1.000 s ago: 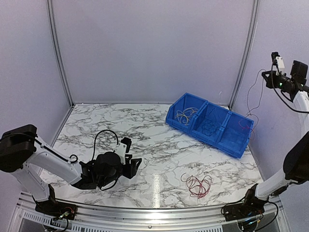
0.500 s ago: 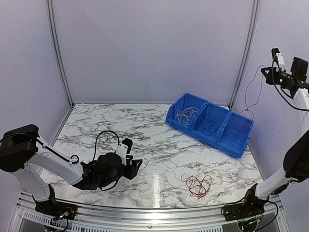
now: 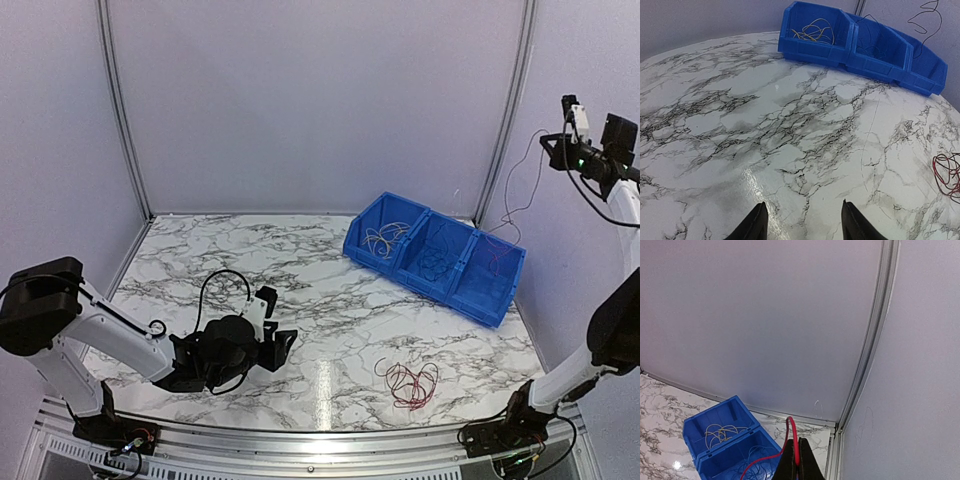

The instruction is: Untangle the cables

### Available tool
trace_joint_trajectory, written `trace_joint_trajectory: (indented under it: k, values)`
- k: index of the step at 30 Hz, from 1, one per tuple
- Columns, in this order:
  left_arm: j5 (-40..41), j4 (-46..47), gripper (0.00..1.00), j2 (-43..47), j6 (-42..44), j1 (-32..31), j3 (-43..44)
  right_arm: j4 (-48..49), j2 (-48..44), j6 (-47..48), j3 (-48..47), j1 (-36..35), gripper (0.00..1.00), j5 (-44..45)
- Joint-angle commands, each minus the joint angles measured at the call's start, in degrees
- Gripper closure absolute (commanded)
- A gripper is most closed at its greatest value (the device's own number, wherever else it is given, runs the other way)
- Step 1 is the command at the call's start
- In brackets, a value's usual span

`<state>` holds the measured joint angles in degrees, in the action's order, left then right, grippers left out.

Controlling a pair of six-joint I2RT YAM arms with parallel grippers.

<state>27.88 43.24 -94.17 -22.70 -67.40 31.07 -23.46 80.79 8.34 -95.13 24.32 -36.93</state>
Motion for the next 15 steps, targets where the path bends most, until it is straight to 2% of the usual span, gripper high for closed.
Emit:
trace_joint_trajectory:
  k: [1, 15]
  values:
    - [-0.6, -0.4, 0.48, -0.4, 0.7, -0.3, 0.6, 1.9, 0.3, -0.1, 3.0, -0.4, 1.0, 1.4]
    - [-1.0, -0.4, 0.48, -1.2, 0.8, -0.3, 0.9, 4.6, 0.3, 7.3, 19.0, -0.1, 1.0, 7.2]
